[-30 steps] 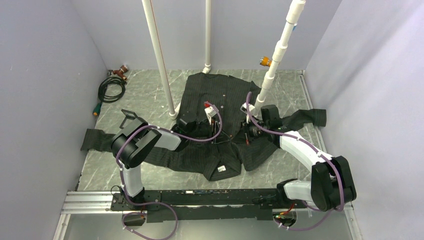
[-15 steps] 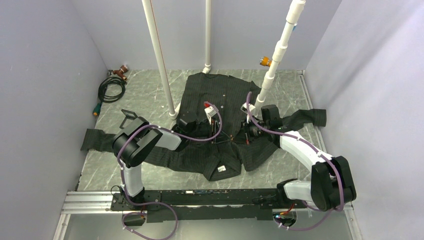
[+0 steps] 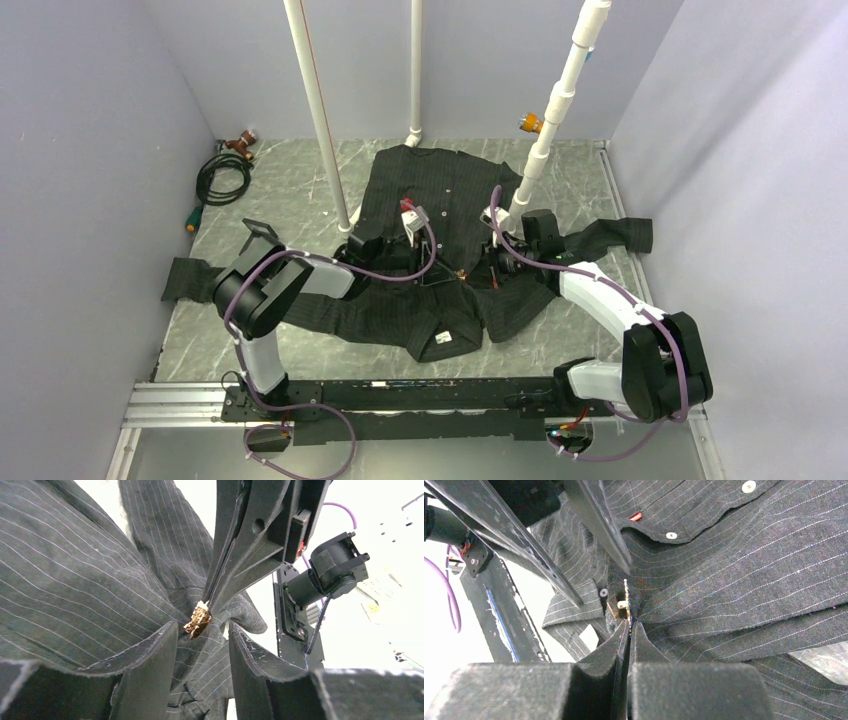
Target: Remove the brooch from the garment
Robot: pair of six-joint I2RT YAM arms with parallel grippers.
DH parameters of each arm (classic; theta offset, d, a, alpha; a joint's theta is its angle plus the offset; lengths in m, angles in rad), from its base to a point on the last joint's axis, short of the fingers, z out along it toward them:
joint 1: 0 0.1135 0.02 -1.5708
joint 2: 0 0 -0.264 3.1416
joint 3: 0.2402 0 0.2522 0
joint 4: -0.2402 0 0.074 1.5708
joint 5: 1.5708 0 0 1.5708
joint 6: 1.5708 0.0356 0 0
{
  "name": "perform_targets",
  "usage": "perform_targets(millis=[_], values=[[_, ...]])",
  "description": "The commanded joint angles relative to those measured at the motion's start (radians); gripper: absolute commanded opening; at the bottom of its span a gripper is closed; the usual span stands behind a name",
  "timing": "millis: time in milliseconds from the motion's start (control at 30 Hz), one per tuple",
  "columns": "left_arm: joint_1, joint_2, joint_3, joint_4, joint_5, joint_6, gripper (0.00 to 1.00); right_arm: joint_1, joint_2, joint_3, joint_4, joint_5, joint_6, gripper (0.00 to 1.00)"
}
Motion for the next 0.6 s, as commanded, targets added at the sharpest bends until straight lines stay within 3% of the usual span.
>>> perform_targets(millis=[0, 333, 567], values=[[0.044, -0.080, -0.013, 0.019, 0.055, 0.137, 0.48, -0.002, -0.013, 0.015, 0.030, -0.049, -0.065, 0.00], [0.070, -0.102, 0.031, -0.149, 0.119, 0.429, 0.43, 0.000, -0.037, 0.034, -0.007, -0.095, -0.217, 0.00], [0.068, -0.151, 0.031, -0.282, 0.091, 0.676, 0.41, 0.016, -0.044, 0.091, -0.072, 0.024, -0.441, 0.00]])
